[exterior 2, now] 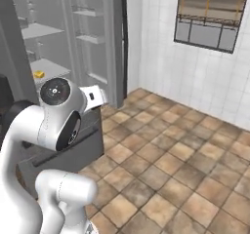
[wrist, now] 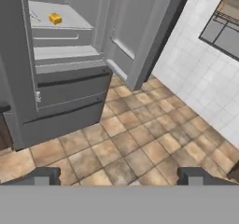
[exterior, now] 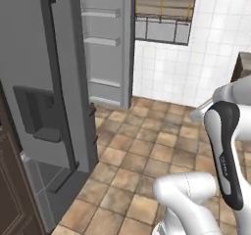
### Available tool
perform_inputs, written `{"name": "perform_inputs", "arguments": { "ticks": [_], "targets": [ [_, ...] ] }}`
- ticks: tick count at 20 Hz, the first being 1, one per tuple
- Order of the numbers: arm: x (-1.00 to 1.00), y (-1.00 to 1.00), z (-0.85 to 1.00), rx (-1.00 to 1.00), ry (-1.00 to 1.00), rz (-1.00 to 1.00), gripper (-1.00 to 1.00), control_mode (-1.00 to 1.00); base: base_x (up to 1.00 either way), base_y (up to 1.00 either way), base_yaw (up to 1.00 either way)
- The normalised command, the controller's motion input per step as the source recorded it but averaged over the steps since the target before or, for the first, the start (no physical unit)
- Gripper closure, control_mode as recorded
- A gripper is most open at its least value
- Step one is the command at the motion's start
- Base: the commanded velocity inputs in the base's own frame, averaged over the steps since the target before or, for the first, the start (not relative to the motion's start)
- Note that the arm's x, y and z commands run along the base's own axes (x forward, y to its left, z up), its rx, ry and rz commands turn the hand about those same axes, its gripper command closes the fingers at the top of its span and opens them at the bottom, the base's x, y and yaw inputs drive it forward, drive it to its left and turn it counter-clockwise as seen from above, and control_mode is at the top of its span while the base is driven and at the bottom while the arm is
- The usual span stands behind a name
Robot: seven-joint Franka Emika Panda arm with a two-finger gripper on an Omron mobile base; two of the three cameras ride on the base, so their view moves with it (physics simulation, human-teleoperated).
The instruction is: Take the cheese, fish, and lemon from the fridge and place them on the plate on the dining counter to create an appetizer plate.
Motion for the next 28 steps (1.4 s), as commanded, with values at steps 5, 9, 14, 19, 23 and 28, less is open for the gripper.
{"name": "perform_inputs", "arguments": {
  "ticks": [5,9,14,19,23,28],
  "targets": [
    [0.0,0.0,0.0,0.0,0.0,0.0,-1.0,1.0,0.32,-0.24,0.51],
    [0.0,0.0,0.0,0.0,0.0,0.0,-1.0,1.0,0.35,-0.45,0.55],
    [0.0,0.0,0.0,0.0,0.0,0.0,-1.0,1.0,0.36,-0.73,0.53],
    [0.0,0.0,0.0,0.0,0.0,0.0,-1.0,1.0,0.22,-0.89,0.49],
    [0.0,0.0,0.0,0.0,0.0,0.0,-1.0,1.0,0.09,-0.36,0.44],
    [0.0,0.0,0.0,0.0,0.0,0.0,-1.0,1.0,0.0,0.0,0.41]
  ]
}}
